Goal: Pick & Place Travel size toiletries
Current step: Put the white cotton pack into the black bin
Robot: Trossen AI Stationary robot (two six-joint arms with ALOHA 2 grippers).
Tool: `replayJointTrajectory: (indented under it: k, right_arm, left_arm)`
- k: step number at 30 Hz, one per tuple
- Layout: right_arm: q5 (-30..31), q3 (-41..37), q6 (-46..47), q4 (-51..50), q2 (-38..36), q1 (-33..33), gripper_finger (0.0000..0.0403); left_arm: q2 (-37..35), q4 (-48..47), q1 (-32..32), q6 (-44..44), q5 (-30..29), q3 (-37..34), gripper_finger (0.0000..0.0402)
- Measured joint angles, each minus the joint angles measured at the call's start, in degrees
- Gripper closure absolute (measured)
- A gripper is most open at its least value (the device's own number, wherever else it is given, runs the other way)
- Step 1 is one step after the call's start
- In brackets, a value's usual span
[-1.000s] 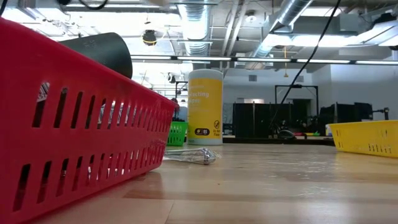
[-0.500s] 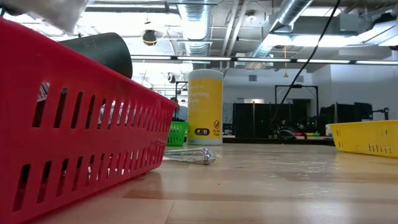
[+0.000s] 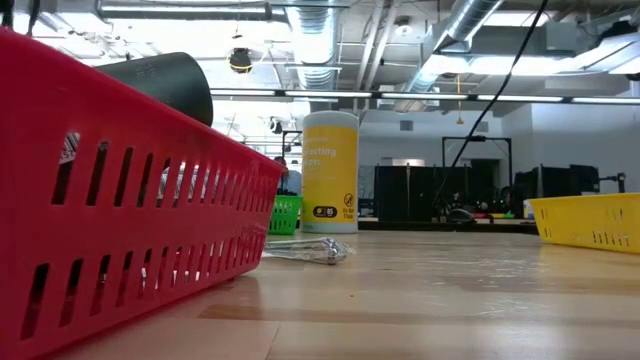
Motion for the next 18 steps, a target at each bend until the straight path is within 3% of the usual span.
replayJointTrajectory:
  k: [10,18]
  right_arm:
    - [0.00,0.00,0.02,0.04,0.00,0.00,0.0321]
    - [0.00,0.00,0.00,0.02,0.01,-0.05,0.0321]
  left_arm:
    - [-5.64,-6.16,0.04,-9.73,7.96,0.00,0.0401]
    - [-6.54,-11.41,0.04,-17.06,20.85,0.00,0.0401]
